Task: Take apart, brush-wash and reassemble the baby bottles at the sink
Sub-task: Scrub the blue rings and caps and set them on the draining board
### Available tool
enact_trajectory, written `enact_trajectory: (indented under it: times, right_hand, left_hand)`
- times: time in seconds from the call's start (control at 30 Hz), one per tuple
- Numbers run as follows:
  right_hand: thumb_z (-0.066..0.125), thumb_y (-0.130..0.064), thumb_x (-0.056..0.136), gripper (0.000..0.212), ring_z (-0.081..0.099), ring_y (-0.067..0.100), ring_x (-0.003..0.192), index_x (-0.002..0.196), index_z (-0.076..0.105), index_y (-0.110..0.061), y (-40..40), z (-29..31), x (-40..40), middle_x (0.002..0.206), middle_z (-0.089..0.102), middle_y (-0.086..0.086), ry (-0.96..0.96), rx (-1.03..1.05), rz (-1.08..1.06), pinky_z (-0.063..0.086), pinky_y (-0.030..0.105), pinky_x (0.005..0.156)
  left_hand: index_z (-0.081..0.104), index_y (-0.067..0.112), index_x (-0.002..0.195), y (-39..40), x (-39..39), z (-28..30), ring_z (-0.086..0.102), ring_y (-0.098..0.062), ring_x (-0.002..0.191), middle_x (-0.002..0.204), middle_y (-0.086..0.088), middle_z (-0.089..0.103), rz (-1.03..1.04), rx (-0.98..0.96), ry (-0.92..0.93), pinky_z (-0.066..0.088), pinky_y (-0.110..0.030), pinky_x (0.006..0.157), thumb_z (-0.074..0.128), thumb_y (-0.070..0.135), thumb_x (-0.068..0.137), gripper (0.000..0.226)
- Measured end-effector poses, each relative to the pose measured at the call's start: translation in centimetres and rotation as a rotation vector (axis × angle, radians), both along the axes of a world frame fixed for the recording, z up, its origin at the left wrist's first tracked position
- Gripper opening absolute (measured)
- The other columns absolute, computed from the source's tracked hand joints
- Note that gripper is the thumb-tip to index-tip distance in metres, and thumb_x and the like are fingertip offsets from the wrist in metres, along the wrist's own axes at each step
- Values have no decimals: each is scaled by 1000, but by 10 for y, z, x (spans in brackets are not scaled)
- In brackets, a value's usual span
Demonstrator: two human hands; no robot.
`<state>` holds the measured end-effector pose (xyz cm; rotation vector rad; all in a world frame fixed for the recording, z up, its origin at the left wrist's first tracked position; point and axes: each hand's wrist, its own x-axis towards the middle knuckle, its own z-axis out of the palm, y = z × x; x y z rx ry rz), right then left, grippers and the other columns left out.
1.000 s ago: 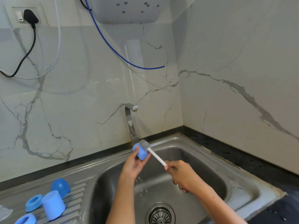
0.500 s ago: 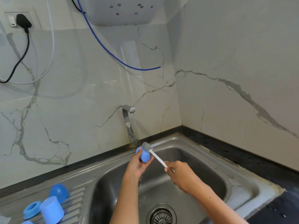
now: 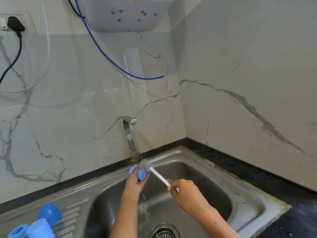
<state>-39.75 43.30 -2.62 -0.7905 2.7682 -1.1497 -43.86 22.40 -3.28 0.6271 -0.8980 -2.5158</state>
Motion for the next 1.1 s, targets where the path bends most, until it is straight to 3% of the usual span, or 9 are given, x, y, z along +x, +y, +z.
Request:
enact_trajectory:
  times: [0.07,0.17,0.27,0.5,0.6,0.7,0.83,0.93,1.1]
  right_hand:
    - [40,-31,101,39,63,26,96,138,51,-29,1,1,-3,118,65,5,9,-4,-60,51,32,82]
    - [38,-28,102,36,62,27,98,133,54,-23,0,4,-6,114,64,8,0,90,-86,48,31,78]
    - [40,-26,100,33,63,28,100,125,61,-20,-2,1,-7,111,65,9,-44,161,-57,44,28,72]
    - [45,-24,93,35,63,25,103,123,64,-18,-3,7,14,115,66,7,-28,301,49,47,29,77]
    - [43,-21,95,40,58,27,116,134,55,-20,-13,14,33,128,61,9,29,362,77,48,35,95]
    - [41,-16,98,41,57,29,118,137,52,-19,-36,22,54,131,58,10,4,347,72,47,37,97]
    - [40,-6,92,39,65,32,85,125,60,-11,-79,27,78,106,67,17,-133,182,73,52,36,73]
    - [36,3,87,40,48,23,48,119,61,-1,-103,21,90,64,57,15,-350,-47,76,41,26,44]
    - [31,-2,89,37,36,19,43,110,61,-1,-116,2,101,55,45,10,-510,-244,56,30,19,39]
  left_hand:
    - [47,5,129,-1,-4,-6,54,-24,71,102,-21,57,4,-115,-117,56,-37,70,55,15,95,37]
    - [50,-2,126,4,-2,-13,52,-23,63,81,-18,53,-26,-284,-260,48,-23,35,64,15,90,42]
    - [52,-3,120,13,8,-11,52,-26,54,77,-18,52,-45,-450,-337,41,-18,31,64,11,89,37]
    - [48,8,88,23,92,6,46,-23,55,78,-14,49,-161,-595,-537,33,-18,44,40,21,93,16]
    - [51,11,88,12,130,12,48,-21,52,81,-13,50,-151,-811,-602,32,-15,41,48,19,90,9]
    - [56,12,72,0,162,18,40,-14,46,59,-5,46,-66,-1050,-582,25,-13,39,71,19,81,19]
    - [54,12,74,-8,193,30,44,-15,59,68,-3,50,46,-1228,-567,31,-23,44,89,22,60,39]
    - [62,14,78,-13,207,33,54,-16,67,76,-4,62,59,-1295,-503,43,-26,51,92,21,55,39]
    - [72,10,84,-40,237,43,60,-14,73,79,-3,69,80,-1359,-403,46,-21,65,90,17,59,31]
